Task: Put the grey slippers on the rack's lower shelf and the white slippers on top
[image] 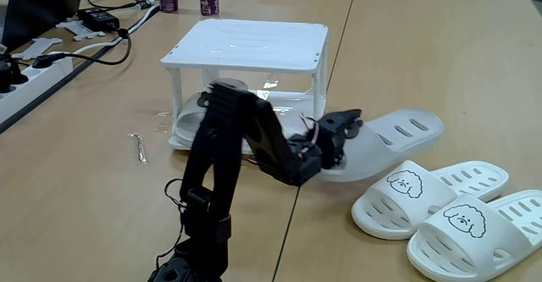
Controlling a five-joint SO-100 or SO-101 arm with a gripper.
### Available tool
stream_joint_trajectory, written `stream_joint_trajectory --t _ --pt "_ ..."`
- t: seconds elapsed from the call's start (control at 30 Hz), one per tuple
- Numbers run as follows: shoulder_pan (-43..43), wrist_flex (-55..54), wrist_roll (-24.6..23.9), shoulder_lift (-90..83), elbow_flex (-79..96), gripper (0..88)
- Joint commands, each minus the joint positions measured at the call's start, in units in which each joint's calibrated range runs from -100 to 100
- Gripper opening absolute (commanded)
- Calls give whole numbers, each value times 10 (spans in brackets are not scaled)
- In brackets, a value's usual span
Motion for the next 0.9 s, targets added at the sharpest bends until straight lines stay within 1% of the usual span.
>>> stream_joint_trajectory --t 0.0,0.13,0.2,0.27,0.37,0.47,0.6,0.7,0.87 --pt "5 -3 4 -284 220 7" --pt "-1 -3 4 -404 414 7" --pt "-28 -3 4 -451 477 7" --pt "-62 -3 4 -475 472 7" --pt "-135 -3 4 -473 472 7" --pt "-212 -3 4 -437 472 7" --pt "-276 -9 4 -378 472 6" --pt "-290 -10 4 -348 454 6" --pt "-288 -8 4 -285 320 6"
